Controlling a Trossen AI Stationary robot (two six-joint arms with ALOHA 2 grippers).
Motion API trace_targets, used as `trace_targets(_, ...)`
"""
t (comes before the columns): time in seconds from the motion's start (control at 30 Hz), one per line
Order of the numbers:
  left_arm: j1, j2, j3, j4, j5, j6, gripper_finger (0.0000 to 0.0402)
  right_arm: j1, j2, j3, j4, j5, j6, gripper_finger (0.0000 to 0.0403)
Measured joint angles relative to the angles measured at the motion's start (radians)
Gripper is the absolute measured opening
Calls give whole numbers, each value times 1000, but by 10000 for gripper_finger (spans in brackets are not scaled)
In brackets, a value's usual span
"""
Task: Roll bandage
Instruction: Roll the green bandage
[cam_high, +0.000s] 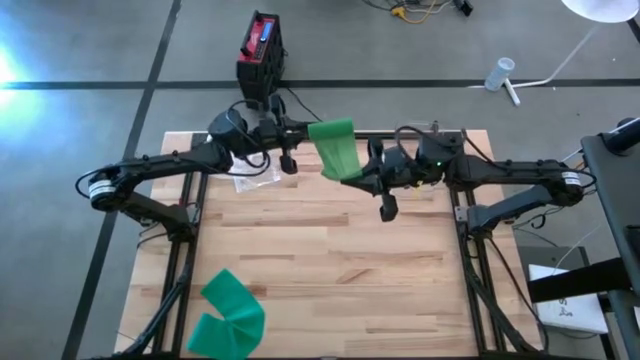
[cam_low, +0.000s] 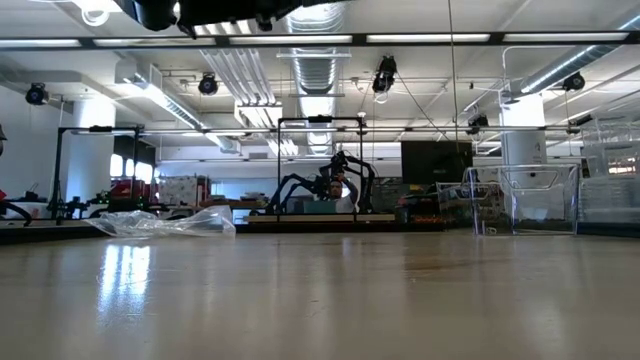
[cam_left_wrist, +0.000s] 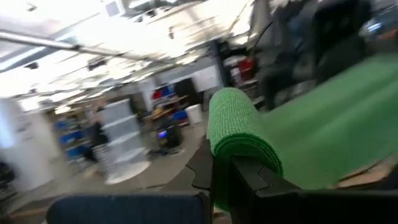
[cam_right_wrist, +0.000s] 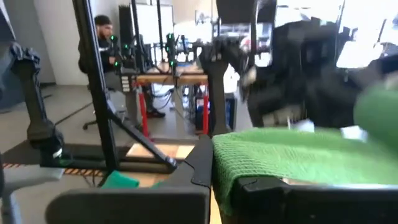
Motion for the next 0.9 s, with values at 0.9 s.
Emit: trace_targets(0.9, -131, 99, -96, 51, 39, -26, 8, -153, 64, 55, -128, 214, -57, 0)
